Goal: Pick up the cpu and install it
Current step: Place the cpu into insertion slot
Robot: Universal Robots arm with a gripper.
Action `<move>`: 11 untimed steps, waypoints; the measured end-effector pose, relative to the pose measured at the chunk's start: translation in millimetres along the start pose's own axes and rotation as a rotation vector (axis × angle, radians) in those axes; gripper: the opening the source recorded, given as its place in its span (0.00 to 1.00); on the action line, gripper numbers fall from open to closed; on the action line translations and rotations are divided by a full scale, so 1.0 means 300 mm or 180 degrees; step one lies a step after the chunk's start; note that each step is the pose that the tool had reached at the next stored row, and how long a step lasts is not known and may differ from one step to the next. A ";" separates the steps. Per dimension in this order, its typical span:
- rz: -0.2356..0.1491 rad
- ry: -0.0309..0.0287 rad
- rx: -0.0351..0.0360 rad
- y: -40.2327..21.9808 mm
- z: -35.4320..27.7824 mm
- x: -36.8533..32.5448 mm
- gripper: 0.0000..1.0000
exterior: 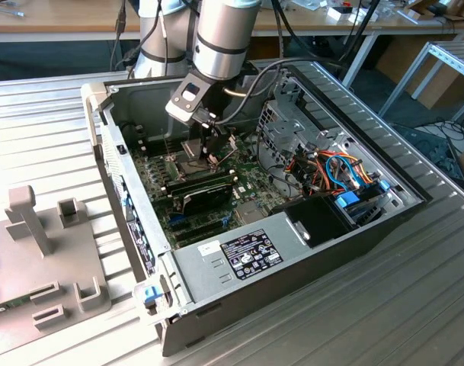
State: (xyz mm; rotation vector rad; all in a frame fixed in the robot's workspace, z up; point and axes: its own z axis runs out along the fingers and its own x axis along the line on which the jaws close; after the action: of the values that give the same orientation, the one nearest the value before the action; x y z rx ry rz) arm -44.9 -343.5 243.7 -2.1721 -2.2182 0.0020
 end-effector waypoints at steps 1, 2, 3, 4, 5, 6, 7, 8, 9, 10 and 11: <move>0.0000 0.0000 -0.0001 0.000 0.002 0.000 0.55; -0.0001 -0.0001 0.0000 0.000 0.003 0.000 0.55; -0.0001 -0.0001 0.0000 0.000 0.003 0.000 0.55; 0.0000 0.0000 -0.0002 -0.001 0.006 0.000 0.55; -0.0001 0.0000 -0.0007 -0.003 0.013 0.000 0.55; -0.0003 0.0000 -0.0009 -0.004 0.015 0.001 0.55; -0.0005 0.0000 -0.0012 -0.006 0.018 0.001 0.55; -0.0013 -0.0001 -0.0020 -0.009 0.023 0.004 0.55; -0.0024 -0.0001 -0.0027 -0.011 0.027 0.007 0.55; -0.0031 -0.0001 -0.0031 -0.012 0.030 0.008 0.55; -0.0039 -0.0001 -0.0036 -0.012 0.033 0.008 0.55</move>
State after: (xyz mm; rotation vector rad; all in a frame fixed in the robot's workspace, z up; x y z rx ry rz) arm -48.8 -340.8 234.1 -2.1643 -2.2372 -0.0105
